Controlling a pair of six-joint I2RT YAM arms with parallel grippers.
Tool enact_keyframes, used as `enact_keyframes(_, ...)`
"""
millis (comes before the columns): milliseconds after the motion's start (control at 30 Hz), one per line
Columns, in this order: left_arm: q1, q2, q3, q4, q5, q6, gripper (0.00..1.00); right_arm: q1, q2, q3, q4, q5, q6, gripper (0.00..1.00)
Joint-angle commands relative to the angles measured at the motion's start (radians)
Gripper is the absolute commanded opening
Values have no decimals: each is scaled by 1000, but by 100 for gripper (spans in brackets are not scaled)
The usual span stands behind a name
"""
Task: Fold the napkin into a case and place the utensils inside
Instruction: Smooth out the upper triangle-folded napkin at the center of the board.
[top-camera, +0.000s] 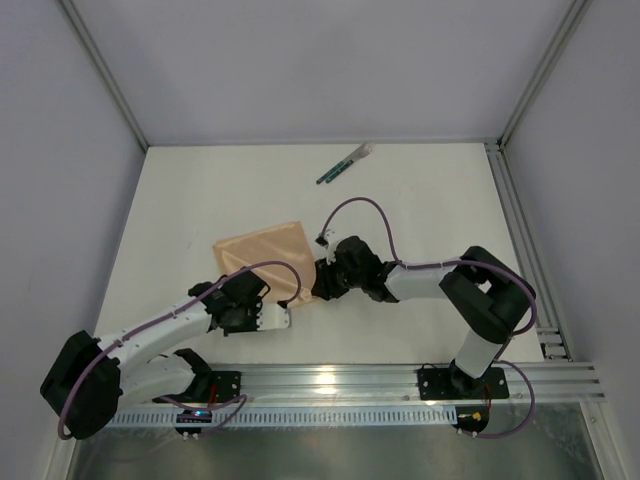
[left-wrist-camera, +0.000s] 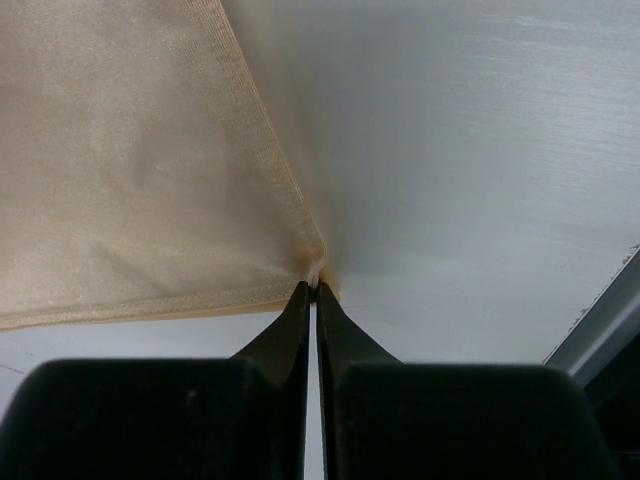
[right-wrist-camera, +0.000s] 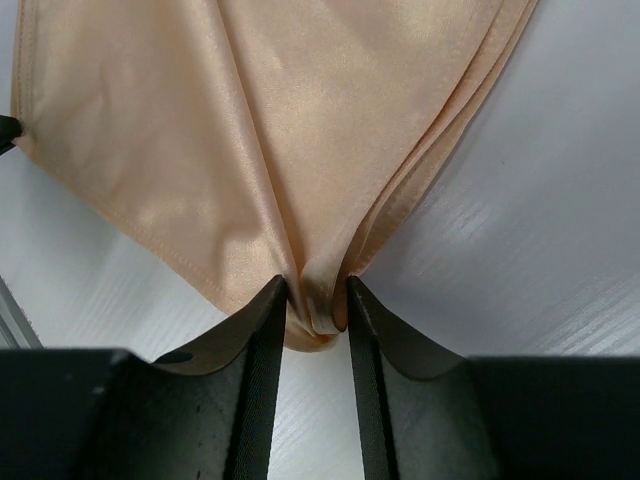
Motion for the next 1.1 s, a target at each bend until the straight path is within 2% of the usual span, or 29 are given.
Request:
enact_keyframes(0,-5,-34,-1,26,-9,-14,0,10,42,-37,-87,34,7,34)
enact_keyframes(267,-3,-42,0,32,-26,-40,0,10,16,-35,-67,-24,50,19)
enact_keyframes(400,-3,-50,-6,20,-37,-32,0,10,-7,-35,-67,-29,65,19)
enact_keyframes(467,-5,-51,-10,9,-46,-23,0,10,-5,-32,-70,-41,65,23)
enact_keyframes(500,-3,-50,-14,4,-48,-15,0,10,-5,-31,-70,-46,68,36)
enact_keyframes(567,-3,-50,-18,-8,-46,-9,0,9,-2,-31,-70,-61,74,48)
enact_keyframes(833,-3,-51,-44,-11,-72,23,0,-13,-27,-92,-19,-103,151,49)
enact_keyframes(1067,-5,-45,-61,26,-64,17,0,-34,-2,-167,108,-161,289,49)
